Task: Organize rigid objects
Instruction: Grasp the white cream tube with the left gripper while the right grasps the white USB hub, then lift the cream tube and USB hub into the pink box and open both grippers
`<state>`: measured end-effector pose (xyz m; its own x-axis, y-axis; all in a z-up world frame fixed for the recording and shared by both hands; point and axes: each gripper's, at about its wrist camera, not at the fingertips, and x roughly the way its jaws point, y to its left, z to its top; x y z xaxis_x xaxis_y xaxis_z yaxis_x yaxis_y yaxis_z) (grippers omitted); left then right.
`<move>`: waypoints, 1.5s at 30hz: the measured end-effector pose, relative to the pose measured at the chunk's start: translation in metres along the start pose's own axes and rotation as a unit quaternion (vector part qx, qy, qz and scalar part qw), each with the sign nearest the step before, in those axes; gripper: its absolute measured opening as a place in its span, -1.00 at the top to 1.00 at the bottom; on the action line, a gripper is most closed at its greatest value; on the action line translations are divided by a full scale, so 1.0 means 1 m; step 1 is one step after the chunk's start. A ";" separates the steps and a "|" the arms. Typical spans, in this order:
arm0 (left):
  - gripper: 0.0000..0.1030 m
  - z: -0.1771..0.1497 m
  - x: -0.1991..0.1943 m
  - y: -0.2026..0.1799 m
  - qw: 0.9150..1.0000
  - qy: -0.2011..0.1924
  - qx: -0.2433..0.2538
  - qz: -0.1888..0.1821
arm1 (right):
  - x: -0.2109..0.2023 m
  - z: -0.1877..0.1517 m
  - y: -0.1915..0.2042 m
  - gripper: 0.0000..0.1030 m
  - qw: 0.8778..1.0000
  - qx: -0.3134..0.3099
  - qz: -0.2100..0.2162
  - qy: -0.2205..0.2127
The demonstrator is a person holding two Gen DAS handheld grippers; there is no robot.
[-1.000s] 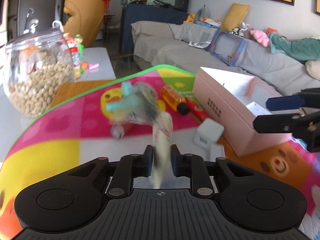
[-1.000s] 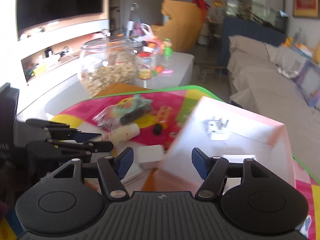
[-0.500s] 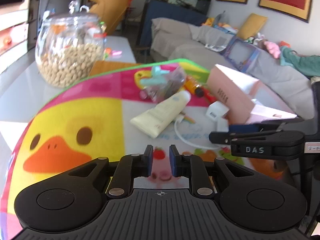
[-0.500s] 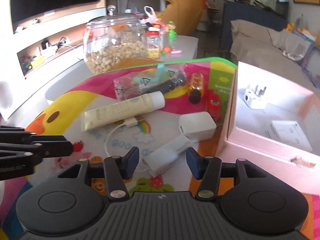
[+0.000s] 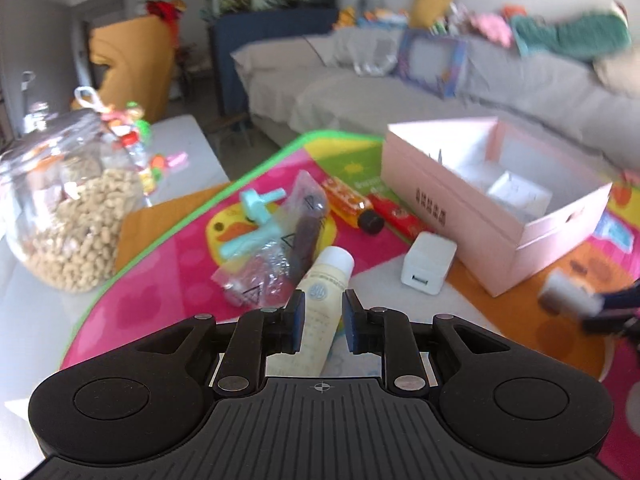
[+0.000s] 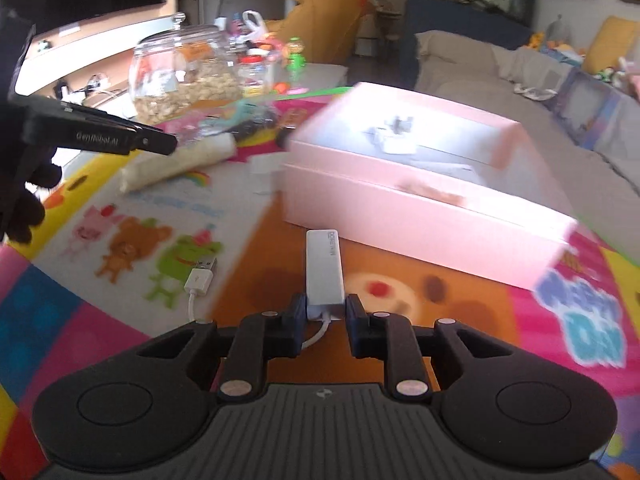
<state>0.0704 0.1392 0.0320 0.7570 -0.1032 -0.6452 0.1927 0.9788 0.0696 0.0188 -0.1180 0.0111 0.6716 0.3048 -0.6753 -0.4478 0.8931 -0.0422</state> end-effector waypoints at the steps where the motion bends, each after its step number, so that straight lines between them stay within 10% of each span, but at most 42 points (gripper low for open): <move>1: 0.51 0.002 0.007 0.000 1.000 0.011 0.005 0.000 | -0.002 -0.002 -0.006 0.60 1.000 0.003 -0.001 -0.001; 5: 0.23 0.005 0.025 0.000 1.000 0.029 0.009 0.005 | -0.004 -0.008 -0.014 0.35 1.000 0.017 -0.005 -0.011; 16: 0.47 -0.017 0.003 -0.024 0.998 0.058 -0.018 -0.024 | 0.000 -0.010 -0.021 -0.34 0.999 0.040 0.002 -0.009; 36: 0.46 -0.057 -0.046 -0.084 0.998 0.041 -0.055 -0.016 | 0.006 -0.006 -0.016 -0.50 0.999 0.031 0.015 -0.004; 39: 0.46 -0.059 -0.048 -0.089 0.998 0.037 -0.051 -0.011 | 0.015 0.003 -0.013 -0.46 1.000 0.024 0.019 -0.004; 43: 0.49 -0.062 -0.053 -0.091 0.998 0.032 -0.055 -0.009 | 0.018 0.015 -0.003 0.48 1.000 0.002 0.028 -0.002; 45: 0.49 -0.066 -0.057 -0.093 0.998 0.028 -0.057 -0.005 | 0.013 0.016 0.000 0.60 0.999 -0.003 0.034 0.006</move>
<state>-0.0319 0.0653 0.0122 0.7190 -0.1065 -0.6868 0.1255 0.9918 -0.0224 0.0369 -0.1092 0.0143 0.6316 0.3610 -0.6861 -0.4963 0.8682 0.0000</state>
